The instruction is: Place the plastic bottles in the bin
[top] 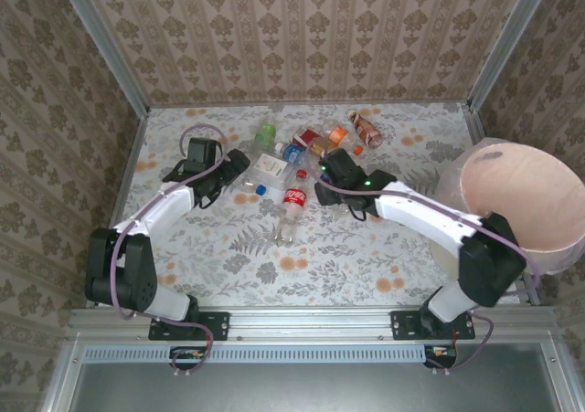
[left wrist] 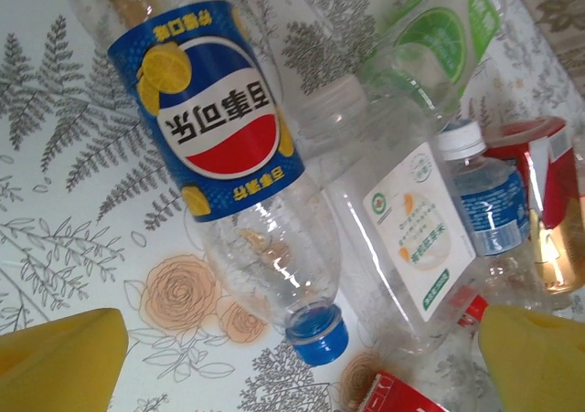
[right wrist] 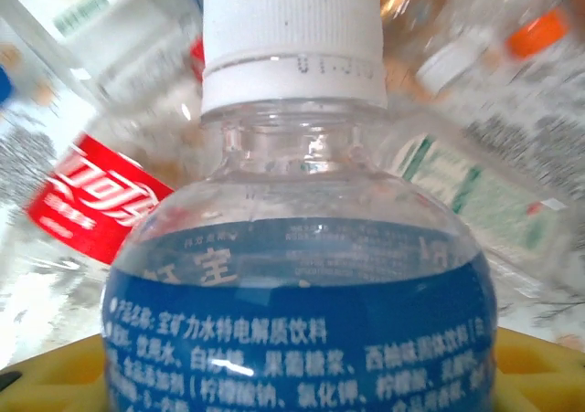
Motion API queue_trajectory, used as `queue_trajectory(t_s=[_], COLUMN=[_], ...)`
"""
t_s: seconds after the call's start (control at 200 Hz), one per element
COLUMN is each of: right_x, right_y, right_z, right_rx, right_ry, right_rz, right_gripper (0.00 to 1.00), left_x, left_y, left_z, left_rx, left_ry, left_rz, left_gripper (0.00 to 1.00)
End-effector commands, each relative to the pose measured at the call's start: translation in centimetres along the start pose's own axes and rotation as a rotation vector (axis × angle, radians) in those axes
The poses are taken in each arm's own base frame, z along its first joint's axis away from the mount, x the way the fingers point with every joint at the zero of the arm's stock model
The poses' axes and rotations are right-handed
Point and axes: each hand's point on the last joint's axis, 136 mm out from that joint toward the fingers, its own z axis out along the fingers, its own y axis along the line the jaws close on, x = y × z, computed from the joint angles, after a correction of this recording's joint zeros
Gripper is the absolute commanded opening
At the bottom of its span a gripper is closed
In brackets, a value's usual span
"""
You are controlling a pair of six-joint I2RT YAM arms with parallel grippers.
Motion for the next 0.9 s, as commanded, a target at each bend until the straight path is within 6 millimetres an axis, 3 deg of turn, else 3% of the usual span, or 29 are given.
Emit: queue_trajectory(t_s=[0.0, 0.26, 0.46, 0.775, 0.895], right_x=[-3.1, -7.5, -8.6, -5.4, -2.7], right_y=[-2.5, -8.2, -14.4, -23.3, -26.9], right_z=[-3.6, -10.6, -16.0, -21.9, -23.8], right_rx=[0.037, 0.045, 0.178, 0.421, 0.564], right_ry=[-0.146, -0.346, -0.401, -0.343, -0.265], right_rz=[0.007, 0.113, 0.179, 0.352, 0.423], right_gripper=[0.51, 0.49, 0.49, 0.46, 0.46], left_x=[-0.7, -0.7, -0.8, -1.1, -1.3], left_y=[-0.9, -1.2, -0.8, -1.2, -1.2], left_z=[-0.8, -0.8, -1.0, -0.8, -0.9], left_rx=[0.035, 0.046, 0.031, 0.027, 0.017], left_ry=[-0.042, -0.042, -0.053, -0.052, -0.052], left_rz=[0.017, 0.015, 0.015, 0.018, 0.028], left_gripper=[1.00, 1.00, 1.00, 1.00, 1.00])
